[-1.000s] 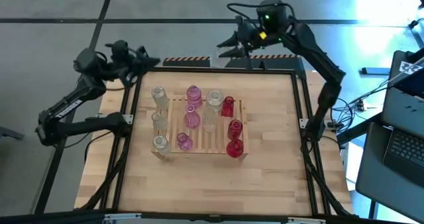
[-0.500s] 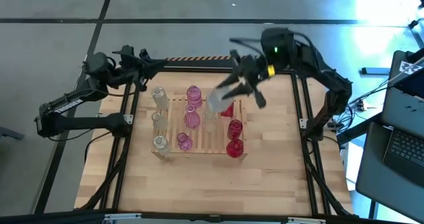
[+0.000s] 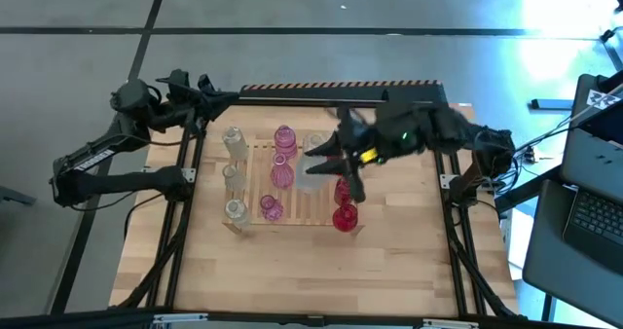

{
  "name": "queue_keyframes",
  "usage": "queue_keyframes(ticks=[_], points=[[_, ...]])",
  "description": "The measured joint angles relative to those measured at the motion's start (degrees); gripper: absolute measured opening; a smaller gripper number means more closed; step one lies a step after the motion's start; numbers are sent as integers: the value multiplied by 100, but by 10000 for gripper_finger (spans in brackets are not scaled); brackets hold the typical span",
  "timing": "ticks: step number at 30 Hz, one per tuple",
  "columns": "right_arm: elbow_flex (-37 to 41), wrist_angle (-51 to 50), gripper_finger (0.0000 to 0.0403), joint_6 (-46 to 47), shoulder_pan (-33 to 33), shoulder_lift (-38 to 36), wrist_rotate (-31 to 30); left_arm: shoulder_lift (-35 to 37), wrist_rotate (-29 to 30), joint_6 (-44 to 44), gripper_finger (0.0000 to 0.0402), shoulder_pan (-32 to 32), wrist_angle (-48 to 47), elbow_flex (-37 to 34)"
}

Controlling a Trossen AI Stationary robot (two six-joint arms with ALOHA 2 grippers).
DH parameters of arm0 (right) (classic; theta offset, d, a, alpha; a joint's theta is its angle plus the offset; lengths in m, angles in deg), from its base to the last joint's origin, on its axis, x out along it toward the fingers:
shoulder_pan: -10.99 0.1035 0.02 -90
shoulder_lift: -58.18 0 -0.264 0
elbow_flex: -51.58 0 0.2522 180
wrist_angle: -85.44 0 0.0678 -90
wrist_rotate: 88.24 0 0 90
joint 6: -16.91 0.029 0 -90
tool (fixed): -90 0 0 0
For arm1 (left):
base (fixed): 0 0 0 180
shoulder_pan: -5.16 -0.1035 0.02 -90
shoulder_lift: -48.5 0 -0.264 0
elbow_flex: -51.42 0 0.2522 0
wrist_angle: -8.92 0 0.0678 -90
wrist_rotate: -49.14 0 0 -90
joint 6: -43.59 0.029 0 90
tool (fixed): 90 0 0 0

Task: Sort vases onto shelf
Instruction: Put the transparent vase on the shelf aligned with the other transparent vase

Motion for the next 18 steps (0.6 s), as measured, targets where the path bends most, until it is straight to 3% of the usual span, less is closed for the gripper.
queue_keyframes(ticks=[8, 18], points=[[2, 271, 65, 513, 579, 511, -508, 340, -100, -6, 0, -2, -475, 0], [4, -489, 65, 792, 1116, 683, -755, 519, 50, -160, 0, -1, -863, 0]])
